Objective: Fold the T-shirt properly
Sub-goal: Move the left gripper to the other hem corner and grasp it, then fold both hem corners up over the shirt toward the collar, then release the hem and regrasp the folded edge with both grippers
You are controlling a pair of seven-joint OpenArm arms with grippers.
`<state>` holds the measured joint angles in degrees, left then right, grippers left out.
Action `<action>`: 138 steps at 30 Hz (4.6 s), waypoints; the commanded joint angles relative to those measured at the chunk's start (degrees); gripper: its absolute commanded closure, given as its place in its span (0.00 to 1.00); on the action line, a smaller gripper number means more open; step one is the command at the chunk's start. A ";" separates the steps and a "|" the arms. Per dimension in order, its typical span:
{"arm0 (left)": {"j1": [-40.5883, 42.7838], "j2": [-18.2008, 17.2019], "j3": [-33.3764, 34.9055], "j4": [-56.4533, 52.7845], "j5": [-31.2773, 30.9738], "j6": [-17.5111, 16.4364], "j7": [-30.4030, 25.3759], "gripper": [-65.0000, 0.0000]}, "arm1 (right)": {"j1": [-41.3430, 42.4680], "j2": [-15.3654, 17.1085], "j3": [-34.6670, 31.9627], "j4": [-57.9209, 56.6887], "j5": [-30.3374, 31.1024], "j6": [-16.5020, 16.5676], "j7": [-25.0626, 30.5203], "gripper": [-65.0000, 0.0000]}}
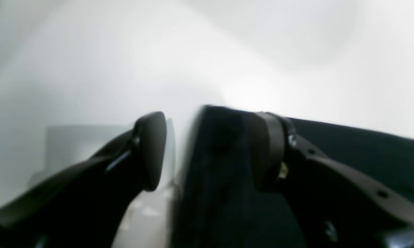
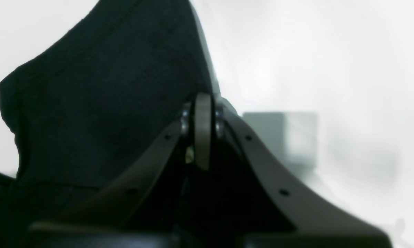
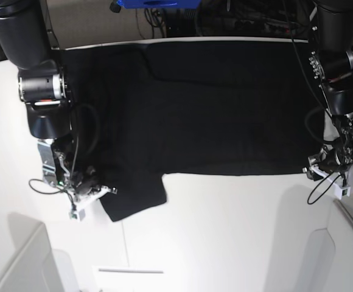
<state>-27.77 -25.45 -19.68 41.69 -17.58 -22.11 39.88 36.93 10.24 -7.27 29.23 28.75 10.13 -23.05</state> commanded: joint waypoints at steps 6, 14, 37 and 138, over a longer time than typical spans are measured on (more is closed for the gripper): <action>-1.73 -1.58 -0.05 -1.30 -0.13 0.44 -2.12 0.43 | 1.36 0.44 -0.07 0.96 0.21 0.37 0.32 1.00; -1.73 -1.40 -0.05 -3.58 -0.13 0.44 -2.21 0.44 | 0.74 0.44 0.10 1.05 0.21 0.46 0.32 1.00; 4.16 -0.53 0.03 4.15 -0.66 0.09 -1.77 1.00 | -0.22 1.58 -0.07 1.14 0.21 0.73 0.67 1.00; 45.22 3.69 -18.60 64.90 -13.84 0.09 16.34 1.00 | -61.59 -0.70 40.63 86.59 15.86 0.81 -31.77 1.00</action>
<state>17.58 -20.38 -37.82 105.65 -31.40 -22.35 57.23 -24.69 8.93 32.99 114.72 44.01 10.59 -56.05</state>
